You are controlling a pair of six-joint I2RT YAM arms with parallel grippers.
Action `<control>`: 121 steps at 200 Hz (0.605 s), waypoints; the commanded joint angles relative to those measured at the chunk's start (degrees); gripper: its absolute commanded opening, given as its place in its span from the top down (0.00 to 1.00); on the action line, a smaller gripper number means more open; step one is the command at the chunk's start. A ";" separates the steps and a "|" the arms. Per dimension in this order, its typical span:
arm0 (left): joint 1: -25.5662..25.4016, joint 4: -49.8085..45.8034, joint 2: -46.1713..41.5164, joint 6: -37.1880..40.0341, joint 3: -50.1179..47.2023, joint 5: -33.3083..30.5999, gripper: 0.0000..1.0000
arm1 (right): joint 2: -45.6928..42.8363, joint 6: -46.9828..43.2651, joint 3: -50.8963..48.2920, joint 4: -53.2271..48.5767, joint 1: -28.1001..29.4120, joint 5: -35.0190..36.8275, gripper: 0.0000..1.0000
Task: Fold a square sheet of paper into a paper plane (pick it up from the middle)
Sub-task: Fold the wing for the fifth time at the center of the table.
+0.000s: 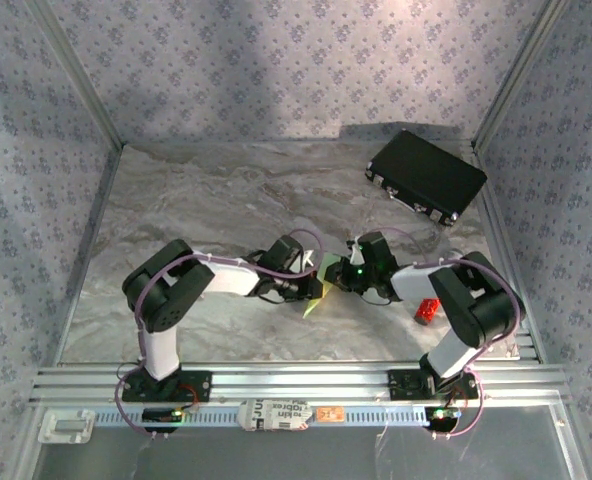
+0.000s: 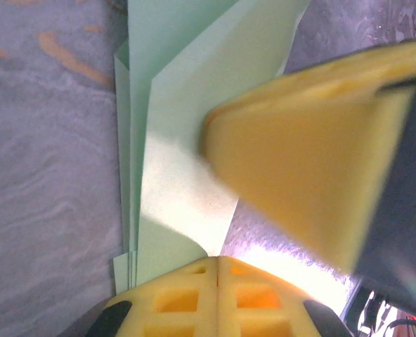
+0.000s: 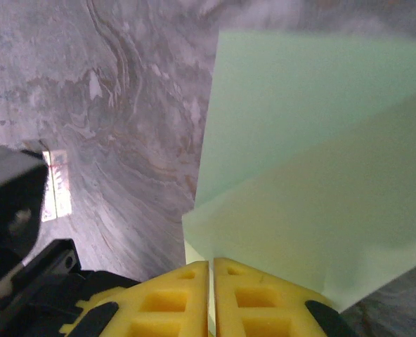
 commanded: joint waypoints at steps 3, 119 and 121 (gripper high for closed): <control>-0.20 -5.85 0.78 1.84 -4.53 -2.30 1.00 | -4.88 -3.55 2.23 -5.34 -1.83 2.09 0.88; 1.09 -4.49 0.94 0.97 -4.68 -0.78 1.00 | 3.04 -7.06 2.94 -2.92 1.41 2.27 0.91; 1.11 -4.47 0.90 0.98 -4.77 -0.76 1.00 | 3.22 -7.09 2.94 -2.78 1.30 2.28 0.91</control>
